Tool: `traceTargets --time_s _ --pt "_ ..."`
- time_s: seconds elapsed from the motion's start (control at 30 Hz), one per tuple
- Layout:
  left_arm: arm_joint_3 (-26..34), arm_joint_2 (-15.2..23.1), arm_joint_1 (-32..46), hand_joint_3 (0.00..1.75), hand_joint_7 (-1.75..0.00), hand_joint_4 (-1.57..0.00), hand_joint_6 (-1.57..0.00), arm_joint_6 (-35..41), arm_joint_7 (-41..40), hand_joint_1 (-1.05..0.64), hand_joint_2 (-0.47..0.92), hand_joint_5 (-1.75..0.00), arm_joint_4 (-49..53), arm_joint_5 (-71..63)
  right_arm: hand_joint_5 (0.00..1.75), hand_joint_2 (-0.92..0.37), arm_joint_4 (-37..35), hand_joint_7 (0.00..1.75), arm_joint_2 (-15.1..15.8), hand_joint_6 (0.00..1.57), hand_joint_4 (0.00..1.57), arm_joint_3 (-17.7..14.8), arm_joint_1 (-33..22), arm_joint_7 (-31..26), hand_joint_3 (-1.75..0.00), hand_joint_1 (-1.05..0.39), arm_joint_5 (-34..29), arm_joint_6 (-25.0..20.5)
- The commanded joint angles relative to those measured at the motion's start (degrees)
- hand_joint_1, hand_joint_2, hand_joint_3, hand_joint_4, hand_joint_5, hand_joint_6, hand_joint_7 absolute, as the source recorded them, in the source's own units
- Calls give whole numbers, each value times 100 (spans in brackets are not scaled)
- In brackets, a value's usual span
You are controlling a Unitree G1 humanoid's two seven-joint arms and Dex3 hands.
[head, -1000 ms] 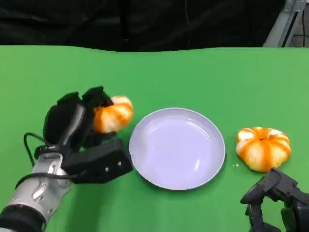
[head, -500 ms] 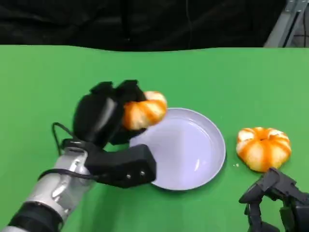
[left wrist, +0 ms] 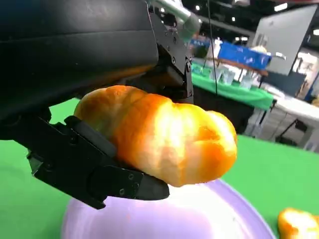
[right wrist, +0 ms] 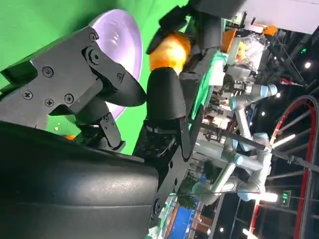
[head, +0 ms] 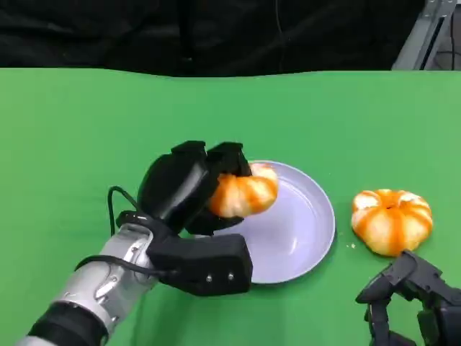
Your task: Grasp the bread from the table and place it into the plate.
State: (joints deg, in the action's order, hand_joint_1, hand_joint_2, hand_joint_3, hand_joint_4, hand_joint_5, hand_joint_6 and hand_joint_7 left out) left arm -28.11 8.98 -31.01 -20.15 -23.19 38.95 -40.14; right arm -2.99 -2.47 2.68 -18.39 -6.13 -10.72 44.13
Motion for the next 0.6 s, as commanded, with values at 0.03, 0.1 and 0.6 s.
traceTargets --time_s 0.03,0.1,0.6 --pt "-124 -97 -301 15 -131 -61 -74 -119 -49 -8 90 -174 444 -126 175 -51 24 152 21 74 82 -18 0 -48 -120 -12 2 44" --pt "-216 -222 -393 9 -143 -59 -68 -29 19 -6 91 -175 712 -180 175 -51 39 152 19 74 82 -4 -7 -34 -121 -12 31 40" --pt "-458 10 -403 59 0 -2 -27 499 1698 -99 92 0 432 -193 175 -51 292 152 -85 74 82 51 -130 -114 -121 -12 -117 -228"
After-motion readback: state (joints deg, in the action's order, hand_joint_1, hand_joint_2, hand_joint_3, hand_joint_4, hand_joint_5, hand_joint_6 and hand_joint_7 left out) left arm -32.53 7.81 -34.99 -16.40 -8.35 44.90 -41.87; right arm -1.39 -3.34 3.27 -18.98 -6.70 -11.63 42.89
